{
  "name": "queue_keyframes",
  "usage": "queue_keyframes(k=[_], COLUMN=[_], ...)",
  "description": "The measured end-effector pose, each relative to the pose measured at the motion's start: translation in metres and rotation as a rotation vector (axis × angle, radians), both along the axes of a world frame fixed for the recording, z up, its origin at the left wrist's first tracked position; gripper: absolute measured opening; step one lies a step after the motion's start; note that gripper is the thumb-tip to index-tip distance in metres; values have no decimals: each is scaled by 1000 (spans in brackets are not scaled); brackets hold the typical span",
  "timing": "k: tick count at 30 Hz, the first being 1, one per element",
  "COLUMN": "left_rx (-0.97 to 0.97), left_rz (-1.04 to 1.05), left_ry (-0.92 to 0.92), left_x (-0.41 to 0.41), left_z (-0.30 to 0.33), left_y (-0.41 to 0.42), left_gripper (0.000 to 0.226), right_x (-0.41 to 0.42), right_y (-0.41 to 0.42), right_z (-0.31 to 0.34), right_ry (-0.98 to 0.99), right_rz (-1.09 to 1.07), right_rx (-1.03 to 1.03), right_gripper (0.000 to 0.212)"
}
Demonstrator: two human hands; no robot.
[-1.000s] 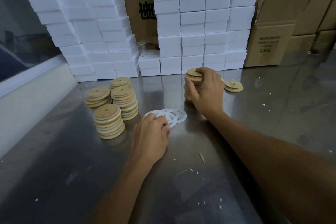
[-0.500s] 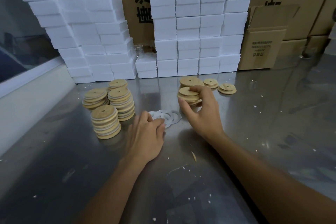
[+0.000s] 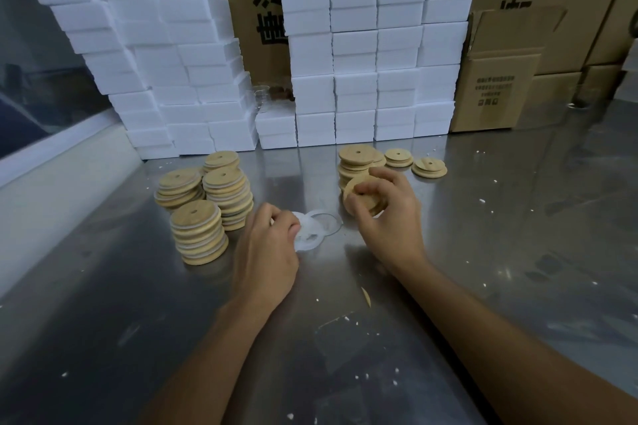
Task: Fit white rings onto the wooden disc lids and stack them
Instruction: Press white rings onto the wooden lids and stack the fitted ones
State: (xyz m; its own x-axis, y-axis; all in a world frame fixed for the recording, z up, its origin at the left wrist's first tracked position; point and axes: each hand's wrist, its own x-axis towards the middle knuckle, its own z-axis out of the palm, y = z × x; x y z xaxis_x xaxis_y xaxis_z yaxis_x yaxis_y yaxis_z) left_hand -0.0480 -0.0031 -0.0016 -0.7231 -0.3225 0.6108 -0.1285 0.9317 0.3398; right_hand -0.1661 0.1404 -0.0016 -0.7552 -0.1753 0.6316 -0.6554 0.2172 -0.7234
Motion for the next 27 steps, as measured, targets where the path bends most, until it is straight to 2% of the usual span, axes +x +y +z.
queue_keyframes(k=[6, 11, 14, 17, 23, 25, 27], left_rx=[138, 140, 169, 198, 197, 298, 508], left_rz=[-134, -173, -185, -188, -216, -223, -240], left_ry=[225, 251, 274, 293, 226, 176, 117], left_x=[2, -2, -3, -2, -3, -3, -3], left_z=[2, 0, -2, -3, -3, -5, -7], left_y=[-1, -1, -3, -4, -4, -2, 1], left_gripper=[16, 14, 13, 12, 4, 3, 8], right_x=[4, 11, 16, 19, 18, 18, 19], right_y=[-2, -7, -9, -13, -15, -14, -14], right_z=[-2, 0, 1, -3, -7, -6, -6], right_ry=[-87, -102, -92, -62, -70, -66, -54], right_rz=[141, 313, 408, 436, 452, 454, 460], right_rx=[21, 38, 68, 133, 149, 155, 169], right_gripper=[15, 24, 14, 8, 13, 14, 14])
